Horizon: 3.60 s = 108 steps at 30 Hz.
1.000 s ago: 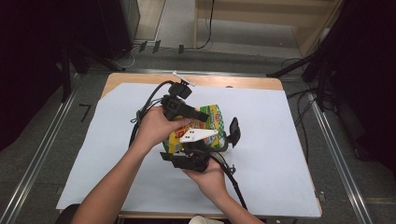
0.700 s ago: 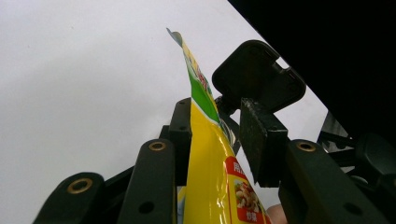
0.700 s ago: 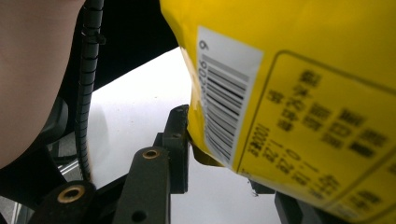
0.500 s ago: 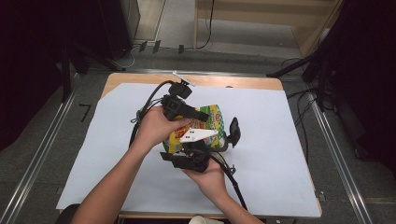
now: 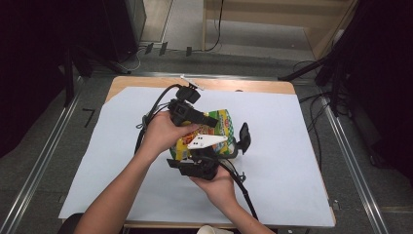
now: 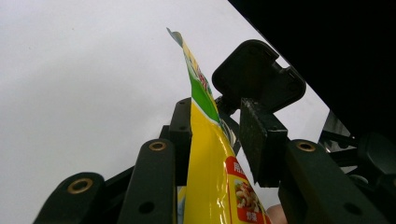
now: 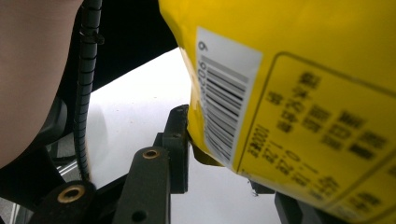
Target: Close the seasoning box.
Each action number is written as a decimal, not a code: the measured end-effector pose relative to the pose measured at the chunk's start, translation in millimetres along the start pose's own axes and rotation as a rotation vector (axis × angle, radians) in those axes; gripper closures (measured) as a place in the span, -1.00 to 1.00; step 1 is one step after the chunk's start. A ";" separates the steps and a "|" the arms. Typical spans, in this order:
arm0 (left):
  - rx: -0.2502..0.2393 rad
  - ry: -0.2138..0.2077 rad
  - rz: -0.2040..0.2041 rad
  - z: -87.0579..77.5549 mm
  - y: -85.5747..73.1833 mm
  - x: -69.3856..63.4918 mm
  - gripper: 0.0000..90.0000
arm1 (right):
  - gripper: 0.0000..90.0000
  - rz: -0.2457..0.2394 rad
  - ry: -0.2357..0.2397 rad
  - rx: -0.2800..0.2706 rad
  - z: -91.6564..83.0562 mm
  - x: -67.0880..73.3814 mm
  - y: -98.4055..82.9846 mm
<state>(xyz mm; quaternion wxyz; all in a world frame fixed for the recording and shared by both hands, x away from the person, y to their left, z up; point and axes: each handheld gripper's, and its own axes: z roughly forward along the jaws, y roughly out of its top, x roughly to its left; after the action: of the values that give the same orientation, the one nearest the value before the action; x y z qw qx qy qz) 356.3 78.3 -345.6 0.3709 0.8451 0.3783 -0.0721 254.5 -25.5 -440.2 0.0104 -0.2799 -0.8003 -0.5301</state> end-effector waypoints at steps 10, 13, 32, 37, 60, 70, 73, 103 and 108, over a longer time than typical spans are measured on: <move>-0.006 0.005 0.003 -0.2 -0.2 -1.4 0.50 | 0.49 -0.002 -0.001 -0.001 -0.3 -0.3 0.1; -0.008 0.015 0.015 -1.5 -0.7 -2.8 0.50 | 0.49 -0.004 0.000 -0.003 -0.2 -0.1 0.2; -0.028 0.026 0.017 -6.5 -3.0 -6.4 0.53 | 0.51 0.005 0.029 -0.014 4.6 2.6 0.0; -0.023 0.028 0.014 -5.8 -2.5 -5.0 0.54 | 0.51 0.006 0.026 -0.011 3.8 3.0 0.3; -0.014 0.043 0.013 -5.7 -4.8 -3.5 0.55 | 0.51 -0.011 0.021 0.000 5.0 3.4 -1.0; -0.021 0.033 0.005 -6.6 -2.5 -1.0 0.56 | 0.51 0.011 0.036 -0.011 4.6 2.7 0.6; -0.016 0.028 0.002 -5.6 -1.6 0.1 0.59 | 0.51 0.013 0.029 -0.006 4.6 2.2 0.6; -0.017 0.031 0.010 -6.3 2.0 -6.4 0.58 | 0.51 0.007 0.019 -0.016 -0.8 3.0 2.6; -0.009 0.040 0.018 -6.5 2.0 -8.7 0.56 | 0.51 0.027 0.032 -0.014 -0.7 3.4 2.5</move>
<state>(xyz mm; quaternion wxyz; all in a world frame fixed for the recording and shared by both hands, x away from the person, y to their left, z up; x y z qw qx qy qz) 350.5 76.7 -336.3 0.3678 0.8480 0.3784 -0.0502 252.6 -23.9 -436.8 0.0286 -0.2822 -0.7924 -0.5400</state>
